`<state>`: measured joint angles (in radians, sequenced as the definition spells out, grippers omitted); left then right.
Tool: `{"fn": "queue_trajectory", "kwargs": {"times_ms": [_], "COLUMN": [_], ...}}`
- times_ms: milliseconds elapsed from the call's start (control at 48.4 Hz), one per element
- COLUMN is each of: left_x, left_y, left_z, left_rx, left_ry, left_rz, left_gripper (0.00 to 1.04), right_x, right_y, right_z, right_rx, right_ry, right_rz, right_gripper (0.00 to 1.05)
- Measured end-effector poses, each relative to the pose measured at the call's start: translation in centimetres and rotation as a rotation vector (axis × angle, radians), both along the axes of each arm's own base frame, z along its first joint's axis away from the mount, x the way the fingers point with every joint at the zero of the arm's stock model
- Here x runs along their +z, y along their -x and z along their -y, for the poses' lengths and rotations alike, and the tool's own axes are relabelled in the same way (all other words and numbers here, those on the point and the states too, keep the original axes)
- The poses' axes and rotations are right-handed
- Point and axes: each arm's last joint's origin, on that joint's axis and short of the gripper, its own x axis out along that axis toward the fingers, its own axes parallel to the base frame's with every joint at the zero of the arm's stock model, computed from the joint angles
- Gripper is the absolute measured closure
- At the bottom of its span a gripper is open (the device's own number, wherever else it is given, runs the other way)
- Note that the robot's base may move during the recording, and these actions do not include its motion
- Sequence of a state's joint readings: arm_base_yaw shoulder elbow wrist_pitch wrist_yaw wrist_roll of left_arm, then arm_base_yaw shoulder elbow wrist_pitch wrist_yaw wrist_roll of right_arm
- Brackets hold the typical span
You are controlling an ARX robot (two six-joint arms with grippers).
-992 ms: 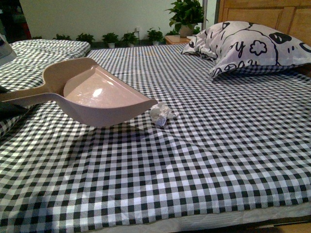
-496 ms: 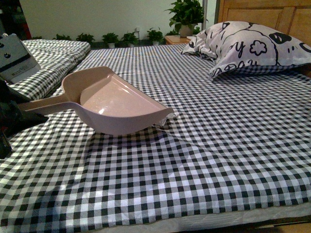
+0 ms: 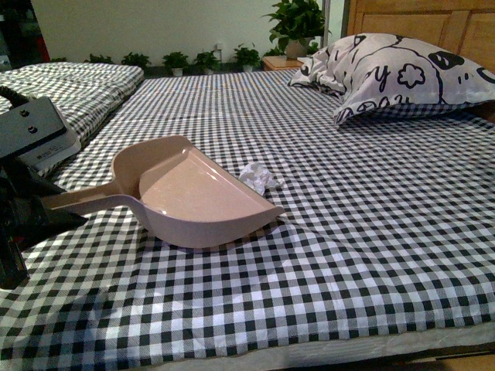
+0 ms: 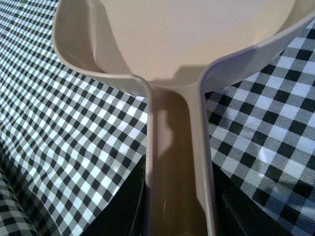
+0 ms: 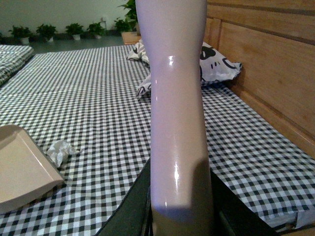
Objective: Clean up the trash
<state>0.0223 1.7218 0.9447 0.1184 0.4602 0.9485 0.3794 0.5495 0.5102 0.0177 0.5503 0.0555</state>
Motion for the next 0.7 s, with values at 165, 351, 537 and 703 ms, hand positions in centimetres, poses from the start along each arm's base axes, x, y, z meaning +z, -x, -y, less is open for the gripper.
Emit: {"fn": "queue_trajectory", "kwargs": {"times_ms": [165,351,537,703], "left_x": [-0.5,-1.4,-1.9,-1.9], "left_y": [-0.1,0.0,-0.2,-0.5], "left_z": [0.0,0.0,-0.3,-0.4], "left_rx": [-0.003,-0.007,-0.002,0.000], "left_ry": [-0.004,-0.002,0.002,0.006], "left_rz": [-0.014,-0.071,-0.081,-0.093], "left_gripper": [0.77,0.77,0.77,0.77], "right_x": [0.0,0.0,0.0,0.0], "right_y": [0.0,0.0,0.0,0.0], "right_z": [0.0,0.0,0.0,0.0], "right_rx": [0.000,0.000,0.000,0.000], "right_ry": [0.000,0.000,0.000,0.000], "right_rz": [0.000,0.000,0.000,0.000], "right_gripper": [0.84,0.84,0.84,0.84]}}
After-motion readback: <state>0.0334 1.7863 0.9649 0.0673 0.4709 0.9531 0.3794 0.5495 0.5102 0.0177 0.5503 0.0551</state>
